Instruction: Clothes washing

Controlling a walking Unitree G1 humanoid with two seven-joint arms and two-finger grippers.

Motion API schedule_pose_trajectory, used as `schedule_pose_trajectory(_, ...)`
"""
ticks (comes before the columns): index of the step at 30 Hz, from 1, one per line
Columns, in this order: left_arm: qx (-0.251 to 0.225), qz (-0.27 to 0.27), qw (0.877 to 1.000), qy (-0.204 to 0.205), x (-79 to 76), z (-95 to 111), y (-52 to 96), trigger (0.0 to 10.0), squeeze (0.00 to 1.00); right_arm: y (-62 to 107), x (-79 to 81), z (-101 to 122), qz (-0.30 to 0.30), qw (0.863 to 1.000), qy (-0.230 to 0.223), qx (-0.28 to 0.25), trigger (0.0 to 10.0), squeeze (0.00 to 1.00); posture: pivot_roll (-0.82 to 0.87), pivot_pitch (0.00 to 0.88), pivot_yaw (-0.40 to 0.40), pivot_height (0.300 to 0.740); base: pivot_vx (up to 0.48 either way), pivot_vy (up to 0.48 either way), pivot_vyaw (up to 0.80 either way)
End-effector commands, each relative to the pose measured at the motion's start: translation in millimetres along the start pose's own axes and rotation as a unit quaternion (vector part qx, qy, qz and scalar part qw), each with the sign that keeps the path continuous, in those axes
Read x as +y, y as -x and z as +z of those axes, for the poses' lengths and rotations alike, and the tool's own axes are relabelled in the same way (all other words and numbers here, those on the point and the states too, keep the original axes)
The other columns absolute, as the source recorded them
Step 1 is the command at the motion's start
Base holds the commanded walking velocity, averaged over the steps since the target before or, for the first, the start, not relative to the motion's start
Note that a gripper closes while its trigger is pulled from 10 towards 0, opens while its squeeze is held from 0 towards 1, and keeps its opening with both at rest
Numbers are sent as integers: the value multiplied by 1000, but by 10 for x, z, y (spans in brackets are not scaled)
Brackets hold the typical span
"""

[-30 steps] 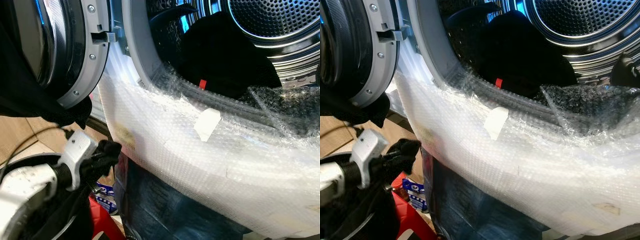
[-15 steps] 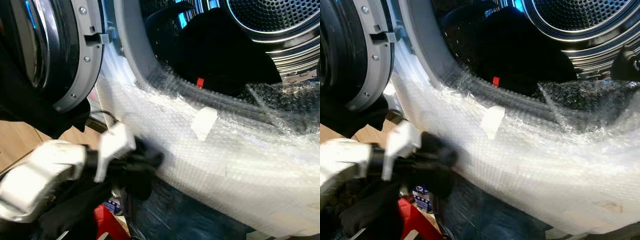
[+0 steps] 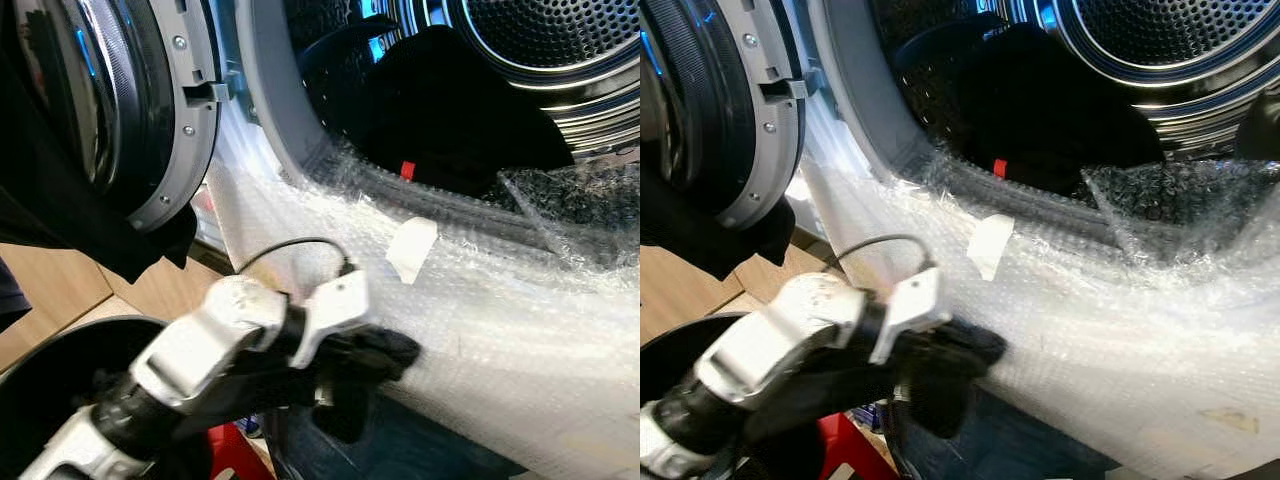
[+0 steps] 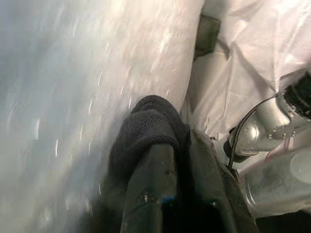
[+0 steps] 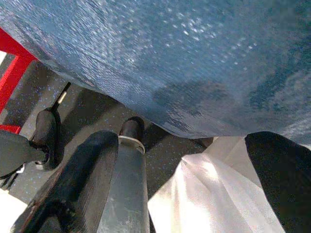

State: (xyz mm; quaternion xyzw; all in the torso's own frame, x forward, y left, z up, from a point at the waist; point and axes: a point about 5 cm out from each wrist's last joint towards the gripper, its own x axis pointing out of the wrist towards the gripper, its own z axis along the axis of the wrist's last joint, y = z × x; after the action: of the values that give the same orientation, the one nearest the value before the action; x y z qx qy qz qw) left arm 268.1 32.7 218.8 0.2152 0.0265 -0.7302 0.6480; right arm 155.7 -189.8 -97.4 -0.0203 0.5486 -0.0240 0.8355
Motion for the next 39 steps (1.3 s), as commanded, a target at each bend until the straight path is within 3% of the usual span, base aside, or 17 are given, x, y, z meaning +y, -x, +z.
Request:
schedule_pose_trajectory(1, -17, -17, 999, -42, 31, 171, -12, 0, 0, 2, -10, -29, 0, 1000, -5, 4, 10000, 0, 116, 0, -6, 740, 0, 0, 0)
schedule_pose_trajectory(5, -59, -48, 996, -38, 55, 275, -74, 0, 0, 2, -24, -35, -3, 1000, -9, 5, 10000, 0, 118, 0, -1, 740, 0, 0, 0)
schedule_pose_trajectory(14, -65, -57, 996, -39, 71, 276, -91, 0, 0, 2, -22, -34, -3, 1000, -11, 4, 10000, 0, 118, 0, -1, 740, 0, 0, 0)
schedule_pose_trajectory(17, -117, -168, 978, -31, -83, 411, -574, 0, 0, 2, -15, -12, -3, 999, -35, -11, 10000, 0, 74, 0, 14, 740, 0, 0, 0)
schedule_pose_trajectory(19, -138, -197, 970, -45, -102, 568, -710, 0, 0, 4, -23, -26, -5, 999, -41, -12, 10000, 0, 85, 0, 9, 740, 0, 0, 0)
schedule_pose_trajectory(22, -125, -207, 967, -76, -68, 667, -800, 0, 0, 4, -22, -36, -2, 999, -32, -11, 10000, 0, 93, 0, 6, 740, 0, 0, 0)
schedule_pose_trajectory(26, -130, -223, 962, -94, -59, 765, -802, 0, 0, 3, 9, -35, 1, 999, -42, -13, 10000, 0, 69, 0, 25, 740, 0, 0, 0)
schedule_pose_trajectory(31, -131, -241, 959, -75, -134, 636, -797, 0, 0, 0, 34, 12, 4, 998, -58, -24, 10000, 0, 68, 0, 23, 740, 0, 0, 0)
schedule_pose_trajectory(33, -127, -218, 967, -22, -186, 414, -723, 0, 0, 2, 22, -2, 6, 998, -52, -24, 10000, 0, 114, 9, 11, 740, 0, 0, 0)
schedule_pose_trajectory(37, -131, -196, 972, 13, -226, 284, -674, 0, 0, 5, 29, -85, 7, 999, -39, -11, 10000, 0, 113, 14, 13, 740, 0, 0, 0)
schedule_pose_trajectory(39, -129, -171, 975, 52, -274, 122, -601, 0, 0, 6, 40, -95, 6, 999, -50, -13, 10000, 0, 107, 22, 22, 740, 0, 0, 0)
